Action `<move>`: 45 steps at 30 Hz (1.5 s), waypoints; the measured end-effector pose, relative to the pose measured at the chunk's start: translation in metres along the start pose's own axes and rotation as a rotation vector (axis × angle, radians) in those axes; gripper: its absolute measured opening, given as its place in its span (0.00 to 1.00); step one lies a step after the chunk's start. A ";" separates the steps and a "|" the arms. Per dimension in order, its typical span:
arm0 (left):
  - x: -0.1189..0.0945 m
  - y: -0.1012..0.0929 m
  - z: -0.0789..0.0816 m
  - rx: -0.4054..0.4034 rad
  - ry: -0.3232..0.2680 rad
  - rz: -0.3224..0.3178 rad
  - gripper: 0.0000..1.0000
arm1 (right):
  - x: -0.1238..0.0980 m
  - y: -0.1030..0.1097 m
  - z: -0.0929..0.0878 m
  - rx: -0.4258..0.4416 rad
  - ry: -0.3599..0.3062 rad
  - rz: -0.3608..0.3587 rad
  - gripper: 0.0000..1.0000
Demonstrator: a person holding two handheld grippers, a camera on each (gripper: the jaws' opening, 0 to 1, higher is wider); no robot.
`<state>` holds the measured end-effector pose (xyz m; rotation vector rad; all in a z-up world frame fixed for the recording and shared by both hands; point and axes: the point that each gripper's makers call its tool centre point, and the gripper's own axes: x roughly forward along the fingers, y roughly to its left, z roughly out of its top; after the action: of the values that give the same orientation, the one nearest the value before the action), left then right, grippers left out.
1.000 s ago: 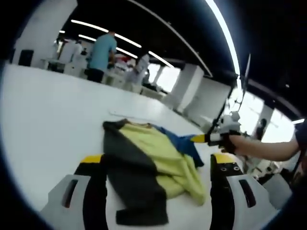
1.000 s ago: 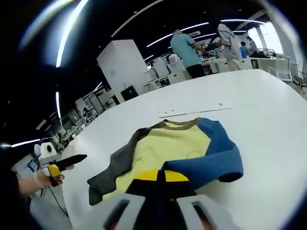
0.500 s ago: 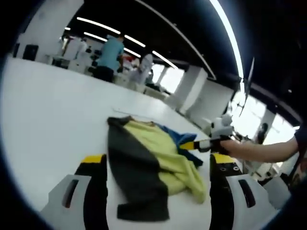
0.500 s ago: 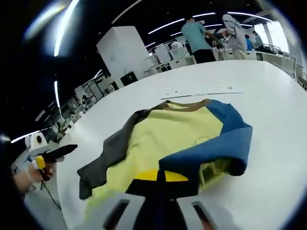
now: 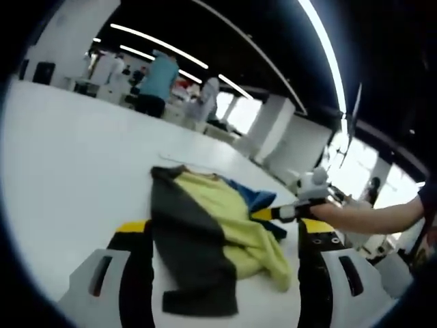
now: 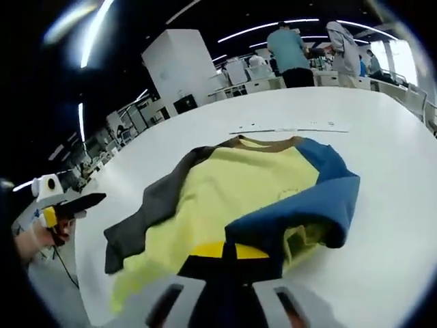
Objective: Fold the garment on the visible template until the final outline fits inside the template.
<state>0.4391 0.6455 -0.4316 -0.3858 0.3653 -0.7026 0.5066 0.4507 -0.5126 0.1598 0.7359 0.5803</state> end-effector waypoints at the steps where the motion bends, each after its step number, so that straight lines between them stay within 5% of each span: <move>1: 0.000 0.000 0.000 -0.001 0.000 0.000 0.84 | -0.001 0.000 0.001 -0.002 -0.007 0.004 0.01; 9: -0.003 -0.001 -0.003 -0.003 0.005 0.002 0.84 | -0.021 0.011 0.011 -0.002 -0.095 0.027 0.35; 19: -0.005 0.000 -0.003 0.011 0.012 0.001 0.85 | -0.055 0.004 -0.002 -0.007 -0.115 0.006 0.46; 37: -0.011 0.000 -0.007 0.047 0.040 -0.004 0.89 | -0.075 -0.015 -0.027 -0.087 -0.012 0.021 0.79; 45: -0.016 0.004 -0.008 0.034 0.029 0.010 0.88 | -0.077 -0.020 -0.029 -0.107 0.015 0.019 0.54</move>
<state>0.4260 0.6575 -0.4377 -0.3413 0.3815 -0.7039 0.4503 0.3896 -0.4958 0.0631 0.7171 0.6381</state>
